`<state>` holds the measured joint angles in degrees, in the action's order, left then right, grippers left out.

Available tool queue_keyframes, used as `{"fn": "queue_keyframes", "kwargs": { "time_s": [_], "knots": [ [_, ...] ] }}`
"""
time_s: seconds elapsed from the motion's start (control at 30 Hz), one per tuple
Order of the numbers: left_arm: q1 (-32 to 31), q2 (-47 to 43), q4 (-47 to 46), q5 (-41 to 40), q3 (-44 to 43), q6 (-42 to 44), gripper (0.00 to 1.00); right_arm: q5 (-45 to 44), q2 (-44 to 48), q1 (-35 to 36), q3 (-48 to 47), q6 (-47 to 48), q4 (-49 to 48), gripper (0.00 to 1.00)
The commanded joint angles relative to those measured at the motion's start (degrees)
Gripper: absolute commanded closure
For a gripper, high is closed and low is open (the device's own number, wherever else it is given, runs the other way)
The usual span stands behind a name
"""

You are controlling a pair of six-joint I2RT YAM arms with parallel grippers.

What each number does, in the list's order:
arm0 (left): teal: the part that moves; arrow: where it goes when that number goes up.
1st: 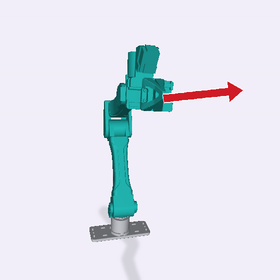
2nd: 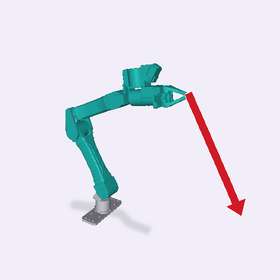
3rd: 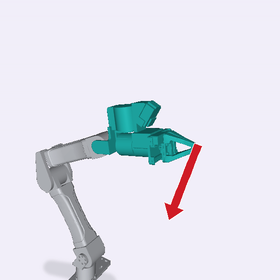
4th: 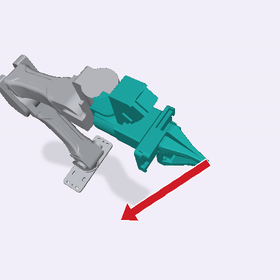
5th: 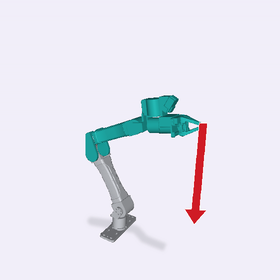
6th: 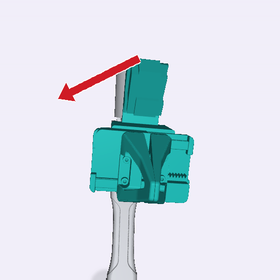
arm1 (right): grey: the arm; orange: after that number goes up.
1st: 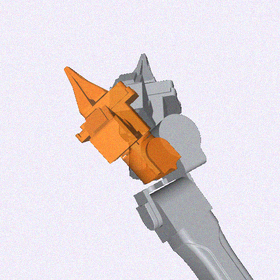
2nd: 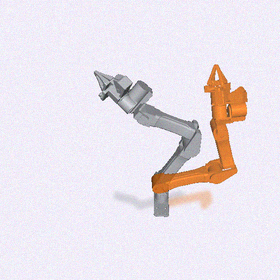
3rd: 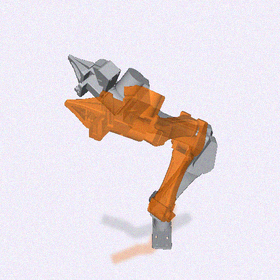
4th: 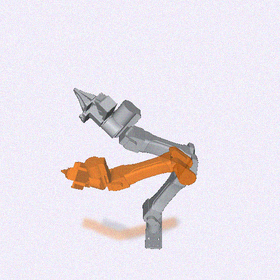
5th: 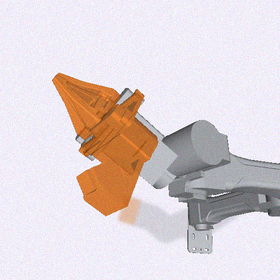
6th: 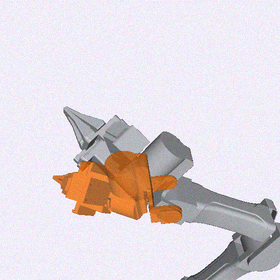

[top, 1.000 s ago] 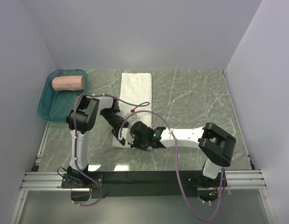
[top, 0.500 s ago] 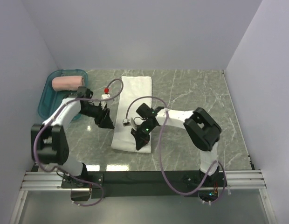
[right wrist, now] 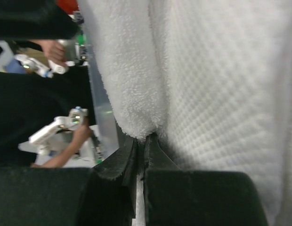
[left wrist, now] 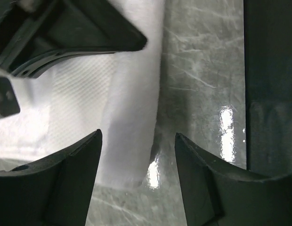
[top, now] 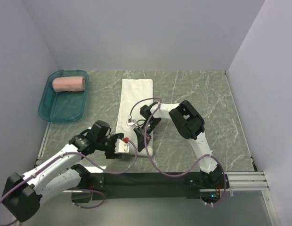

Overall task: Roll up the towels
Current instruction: Roll the towel

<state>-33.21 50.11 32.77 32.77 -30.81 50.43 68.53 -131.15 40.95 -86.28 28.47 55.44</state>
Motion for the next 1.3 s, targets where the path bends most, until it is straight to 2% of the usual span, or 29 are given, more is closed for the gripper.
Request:
{"fn": "queue_keyframes", "kwargs": {
  "time_s": [0.0, 0.23, 0.37, 0.4, 0.5, 0.53, 0.57, 0.6, 0.67, 0.73, 0.93, 1.07, 1.13, 1.27],
  "knots": [
    [-5.1, 1.6, -10.7, -9.1, 2.6, 2.2, 0.32, -1.5, -4.2, -0.3, -1.9, 3.1, 5.7, 1.00],
    [-9.1, 11.1, -17.9, -15.0, 5.1, 1.8, 0.38, -3.0, -5.1, -0.3, -3.9, 1.2, 5.3, 1.00],
    [-9.2, 18.1, -15.2, -17.6, 5.3, 1.5, 0.60, -6.0, -4.2, -0.3, -5.0, -0.9, 3.5, 1.00],
    [-9.3, 18.7, -14.6, -17.8, 5.3, 1.7, 0.69, -6.4, -4.1, -0.3, -5.2, -1.7, 2.8, 0.98],
    [-9.3, 19.8, -11.9, -17.0, 4.2, 1.3, 0.82, -7.4, -2.7, -0.9, -5.2, -2.5, 2.1, 0.79],
    [-9.3, 20.5, -10.3, -15.0, 2.4, 1.2, 0.84, -7.9, -0.9, -1.1, -4.3, -3.1, 1.3, 0.63],
    [-9.3, 22.0, -8.5, -15.0, 1.5, 0.3, 0.87, -8.6, 0.8, -1.7, -3.3, -3.9, 0.1, 0.55],
    [-9.2, 22.9, -7.4, -14.3, 0.5, -0.9, 0.93, -10.9, 2.9, -2.8, -0.4, -5.1, -1.5, 0.52],
    [-7.8, 26.5, -3.4, -10.1, -3.6, 0.4, 0.96, -14.3, 11.7, -4.6, 3.3, -9.6, -9.4, 0.43],
    [-7.0, 29.4, 2.0, -8.2, -7.7, -1.2, 0.99, -20.3, 21.2, -7.5, 8.3, -12.6, -16.4, 0.38],
    [-0.8, 40.7, 15.1, 2.6, -17.7, -4.6, 0.99, -32.9, 41.4, -14.0, 16.8, -9.9, -19.8, 0.38],
    [4.0, 50.8, 21.8, 8.0, -24.2, -6.1, 0.99, -37.4, 51.9, -14.2, 24.2, -7.8, -21.6, 0.46],
    [6.8, 54.6, 26.3, 11.1, -28.5, -5.1, 0.99, -37.8, 57.1, -13.5, 28.9, -8.9, -23.5, 0.50],
    [10.6, 63.5, 30.4, 13.9, -34.0, -5.2, 0.99, -44.4, 60.8, -4.9, 34.0, -7.8, -26.7, 0.50]
  ]
}}
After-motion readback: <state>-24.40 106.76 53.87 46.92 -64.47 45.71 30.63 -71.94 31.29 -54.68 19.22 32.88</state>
